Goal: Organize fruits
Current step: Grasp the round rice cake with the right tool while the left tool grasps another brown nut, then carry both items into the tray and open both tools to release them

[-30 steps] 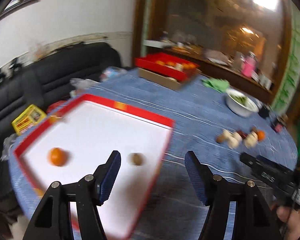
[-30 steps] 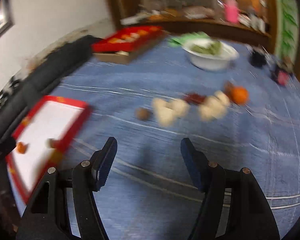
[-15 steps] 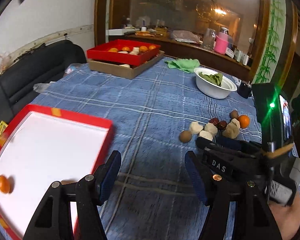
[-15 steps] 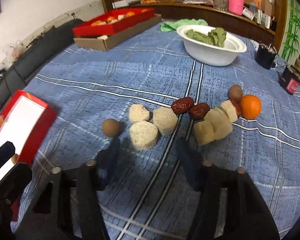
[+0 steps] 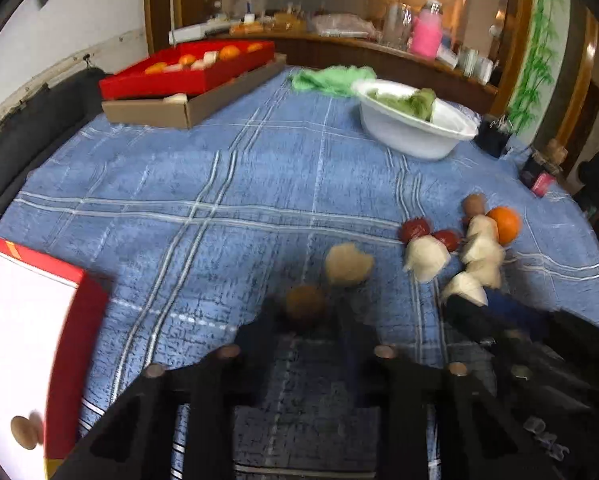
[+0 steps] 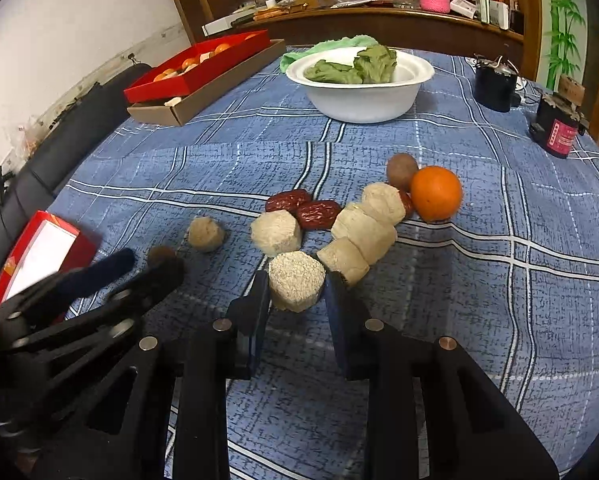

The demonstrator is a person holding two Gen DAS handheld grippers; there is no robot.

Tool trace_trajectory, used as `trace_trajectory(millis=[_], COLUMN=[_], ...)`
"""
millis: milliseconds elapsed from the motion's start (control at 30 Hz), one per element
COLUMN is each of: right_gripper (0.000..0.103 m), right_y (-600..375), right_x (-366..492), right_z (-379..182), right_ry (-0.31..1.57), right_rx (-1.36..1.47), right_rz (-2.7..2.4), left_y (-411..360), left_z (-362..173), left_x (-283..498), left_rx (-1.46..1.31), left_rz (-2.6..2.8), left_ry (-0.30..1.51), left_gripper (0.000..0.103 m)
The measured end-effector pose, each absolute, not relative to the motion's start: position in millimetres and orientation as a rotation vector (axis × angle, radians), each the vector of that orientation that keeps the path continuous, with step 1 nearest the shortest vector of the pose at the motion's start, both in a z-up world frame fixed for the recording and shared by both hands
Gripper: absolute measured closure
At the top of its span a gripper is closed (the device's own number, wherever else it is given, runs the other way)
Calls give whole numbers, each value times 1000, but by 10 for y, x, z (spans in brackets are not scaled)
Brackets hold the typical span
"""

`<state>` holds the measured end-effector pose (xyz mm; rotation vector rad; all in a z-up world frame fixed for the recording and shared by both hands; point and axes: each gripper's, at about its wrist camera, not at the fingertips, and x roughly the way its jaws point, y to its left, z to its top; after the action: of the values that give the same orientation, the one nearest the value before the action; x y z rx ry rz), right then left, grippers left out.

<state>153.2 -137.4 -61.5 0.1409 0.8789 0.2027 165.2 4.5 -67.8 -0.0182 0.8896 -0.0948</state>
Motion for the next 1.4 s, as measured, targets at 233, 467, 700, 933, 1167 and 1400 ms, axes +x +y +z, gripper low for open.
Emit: trace_trajectory(millis=[233,467,700,933,1167,1400], right_gripper=[77,77,76,76,76,76], right_y=[-1402,-1367,-1319,-1188,-929,-664], right_x=[1370,937,506,211,43,-44], right_z=[-528,-440,-365,-302,-244,-210], right_ry=[858,844,812,790,776,765], right_rx=[121,73,67,69,45,21], right_rz=[206,217,224,243,296,356], left_y=[101,226,434,662,979,1349], left_z=[-564,-475,-371,-306,-237,-227], left_x=[1384,788,262,-57,-266,-374], left_rx=[-11,-23,-61,-100,-122,-167], left_rz=[-108,-106,-104,-71,10,103], left_ry=[870,813,776,764,750,752], left_gripper=[82,82,82,83,83,83])
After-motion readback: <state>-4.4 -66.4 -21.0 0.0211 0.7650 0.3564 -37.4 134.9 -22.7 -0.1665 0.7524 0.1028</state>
